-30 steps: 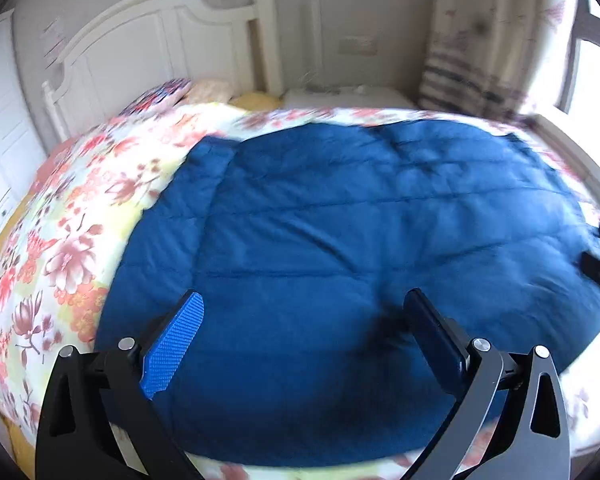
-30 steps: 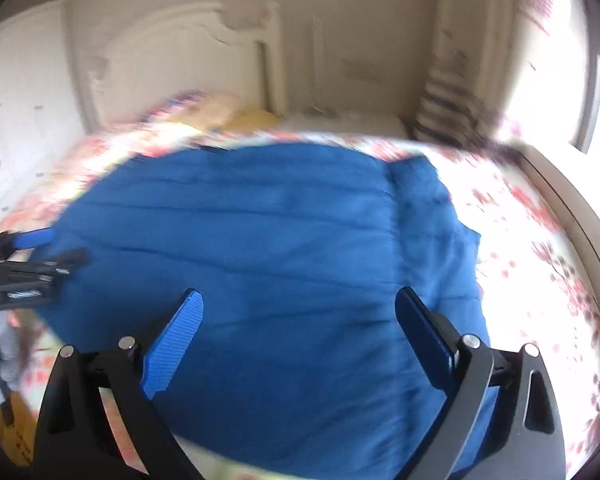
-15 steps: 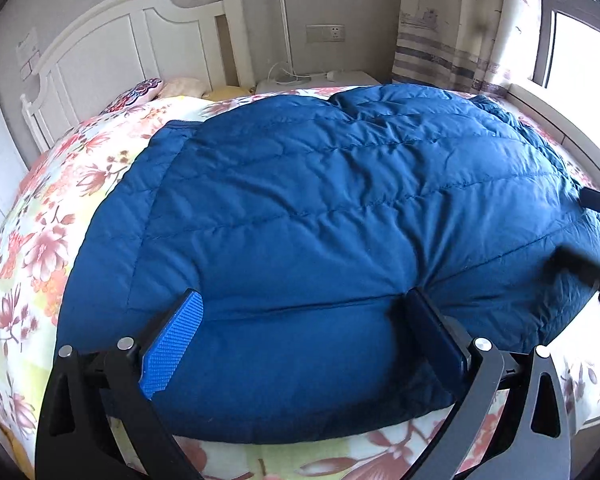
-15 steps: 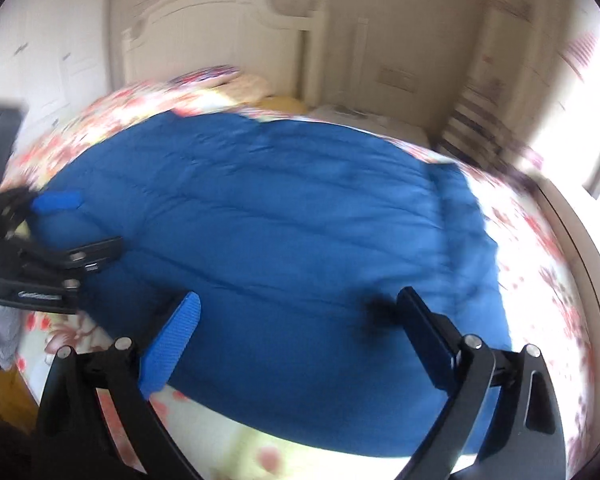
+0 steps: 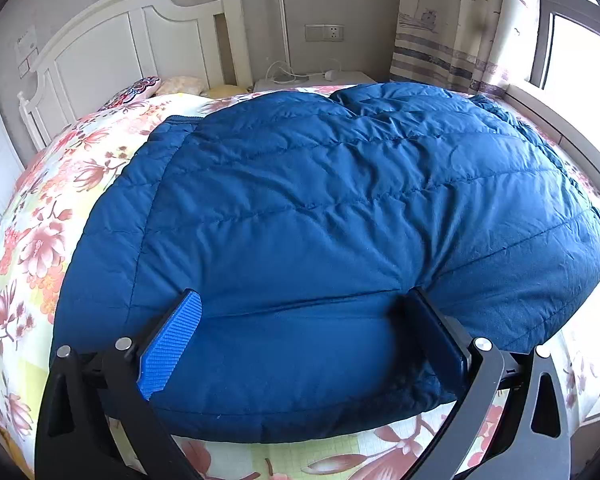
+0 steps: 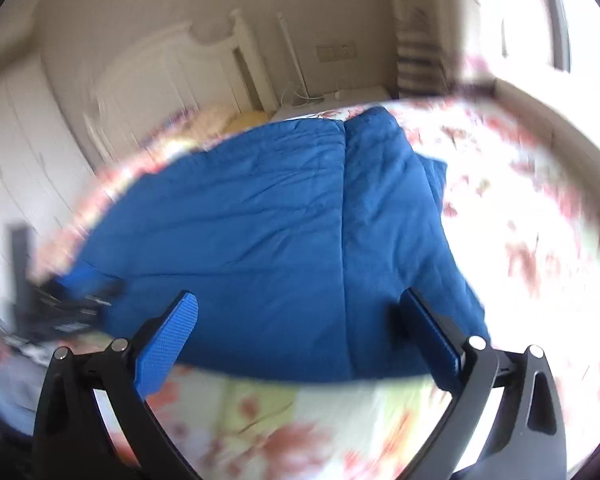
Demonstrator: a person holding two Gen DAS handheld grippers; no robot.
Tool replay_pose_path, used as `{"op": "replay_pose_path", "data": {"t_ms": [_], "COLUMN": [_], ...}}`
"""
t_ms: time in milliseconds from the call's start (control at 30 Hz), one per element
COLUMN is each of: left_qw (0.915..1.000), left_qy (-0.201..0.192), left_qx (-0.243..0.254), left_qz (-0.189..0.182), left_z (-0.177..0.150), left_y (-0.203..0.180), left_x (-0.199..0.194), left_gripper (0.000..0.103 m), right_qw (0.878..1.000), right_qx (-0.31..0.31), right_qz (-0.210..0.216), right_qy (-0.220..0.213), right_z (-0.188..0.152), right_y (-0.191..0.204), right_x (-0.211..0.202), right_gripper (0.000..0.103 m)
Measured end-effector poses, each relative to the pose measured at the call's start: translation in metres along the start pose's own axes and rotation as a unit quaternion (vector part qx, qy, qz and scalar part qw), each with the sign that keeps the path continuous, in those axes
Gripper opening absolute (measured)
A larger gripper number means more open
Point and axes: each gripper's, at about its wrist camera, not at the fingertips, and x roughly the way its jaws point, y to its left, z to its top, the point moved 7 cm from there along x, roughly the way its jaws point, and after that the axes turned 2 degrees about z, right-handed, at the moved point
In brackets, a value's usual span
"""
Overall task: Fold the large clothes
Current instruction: 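Lift the folded jacket edge with the right tool while the left tool presses it, then grasp the folded blue jacket with both tools and lift it off the bed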
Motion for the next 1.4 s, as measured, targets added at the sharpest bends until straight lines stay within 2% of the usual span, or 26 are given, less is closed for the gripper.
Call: {"op": "replay_pose_path", "data": {"t_ms": [67, 167, 300, 400, 467, 500, 600, 633, 667, 700, 733, 800, 967, 1033, 1167, 1233, 1333, 1400], "left_qw": [1.0000, 1.0000, 1.0000, 0.9999, 0.9998, 0.9998, 0.9998, 0.9999, 0.9999, 0.9999, 0.9999, 0.9999, 0.9992, 0.9993, 0.9990, 0.9966, 0.9966, 0.9985], "left_qy": [-0.001, -0.001, -0.004, -0.008, -0.007, -0.006, -0.005, -0.005, -0.006, -0.003, 0.001, 0.001, -0.035, -0.020, -0.004, 0.011, 0.007, 0.009], "left_qx": [0.000, 0.002, 0.007, 0.008, 0.007, 0.008, 0.010, 0.009, 0.006, 0.003, 0.000, -0.010, 0.006, 0.015, 0.044, 0.080, 0.081, 0.047], "left_qz": [0.003, 0.005, -0.003, -0.012, -0.015, -0.016, -0.014, -0.012, -0.010, -0.011, -0.012, -0.008, 0.017, 0.026, 0.012, 0.018, 0.007, -0.028], "left_z": [0.000, 0.000, 0.000, -0.001, -0.001, -0.001, 0.001, 0.002, 0.004, 0.005, 0.007, 0.016, 0.072, 0.086, 0.096, 0.088, 0.088, 0.101], "left_y": [0.000, -0.001, -0.001, 0.000, 0.001, 0.001, 0.000, -0.001, 0.000, 0.000, 0.000, 0.000, -0.016, -0.026, -0.067, -0.094, -0.100, -0.088], "left_x": [0.001, 0.002, 0.002, 0.003, 0.003, 0.004, 0.006, 0.006, 0.007, 0.006, 0.005, -0.003, -0.012, 0.001, 0.025, 0.048, 0.049, 0.041], "left_gripper": [0.099, 0.099, 0.099, 0.099, 0.099, 0.099, 0.099, 0.099, 0.099, 0.099, 0.099, 0.099, 0.099, 0.099, 0.099, 0.099, 0.099, 0.099], "right_qw": [0.999, 0.994, 0.990, 0.989, 0.985, 0.978, 0.972, 0.973, 0.969, 0.963, 0.958, 0.954, 0.959, 0.958, 0.960, 0.962, 0.967, 0.969], "right_qx": [0.037, 0.095, 0.121, 0.129, 0.162, 0.195, 0.227, 0.223, 0.236, 0.253, 0.262, 0.256, 0.223, 0.221, 0.202, 0.187, 0.163, 0.155], "right_qz": [0.020, 0.041, 0.044, 0.063, 0.065, 0.071, 0.033, 0.030, 0.041, 0.072, 0.094, 0.122, 0.122, 0.116, 0.093, 0.082, 0.062, 0.057], "right_qy": [0.006, 0.044, 0.051, 0.028, 0.011, -0.007, -0.044, -0.053, -0.059, -0.068, -0.076, -0.095, -0.126, -0.140, -0.167, -0.179, -0.183, -0.183], "right_z": [-0.015, -0.043, -0.050, -0.030, -0.010, 0.004, 0.031, 0.035, 0.035, 0.035, 0.035, 0.033, 0.024, 0.022, 0.022, 0.021, 0.023, 0.025], "right_y": [-0.004, -0.010, -0.015, -0.015, -0.021, -0.025, -0.030, -0.029, -0.034, -0.036, -0.040, -0.043, -0.042, -0.047, -0.060, -0.061, -0.060, -0.058], "right_x": [-0.014, -0.016, 0.002, 0.029, 0.046, 0.059, 0.081, 0.086, 0.089, 0.089, 0.086, 0.071, 0.035, 0.020, -0.008, -0.022, -0.032, -0.033], "right_gripper": [0.100, 0.100, 0.100, 0.101, 0.101, 0.101, 0.101, 0.087, 0.068, 0.052, 0.043, 0.036, 0.035, 0.035, 0.034, 0.034, 0.035, 0.035]}}
